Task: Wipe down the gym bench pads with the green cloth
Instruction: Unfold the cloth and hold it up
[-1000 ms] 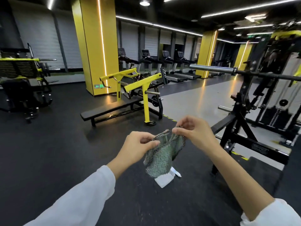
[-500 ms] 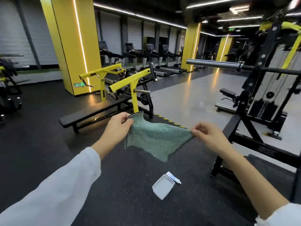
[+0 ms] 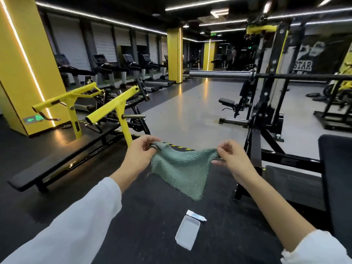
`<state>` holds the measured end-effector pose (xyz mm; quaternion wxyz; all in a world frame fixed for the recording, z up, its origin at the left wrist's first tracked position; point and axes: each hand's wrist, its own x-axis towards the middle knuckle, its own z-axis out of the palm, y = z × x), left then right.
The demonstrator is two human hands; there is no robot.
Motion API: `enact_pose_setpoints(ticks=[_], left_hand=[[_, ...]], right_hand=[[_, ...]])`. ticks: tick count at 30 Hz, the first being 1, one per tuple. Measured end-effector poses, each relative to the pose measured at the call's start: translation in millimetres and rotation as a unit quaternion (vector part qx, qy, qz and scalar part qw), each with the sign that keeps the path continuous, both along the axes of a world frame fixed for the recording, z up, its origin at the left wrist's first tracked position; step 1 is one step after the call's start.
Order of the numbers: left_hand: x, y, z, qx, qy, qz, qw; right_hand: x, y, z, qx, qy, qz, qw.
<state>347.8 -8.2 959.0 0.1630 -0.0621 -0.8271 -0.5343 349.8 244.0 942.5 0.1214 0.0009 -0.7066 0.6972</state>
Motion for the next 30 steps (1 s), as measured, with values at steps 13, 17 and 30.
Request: enact_pose_setpoints(ticks=[13, 17, 30], left_hand=[[-141, 29, -25, -0.027, -0.011, -0.014, 0.999], [-174, 40, -36, -0.016, -0.036, -0.003, 0.999], [-279, 49, -78, 0.057, -0.11, -0.091, 0.988]], right_hand=[[-111, 57, -26, 0.101, -0.03, -0.058, 0.993], [-142, 72, -32, 0.119, -0.033, -0.055, 0.991], [-217, 57, -56, 0.187, -0.064, -0.16, 0.967]])
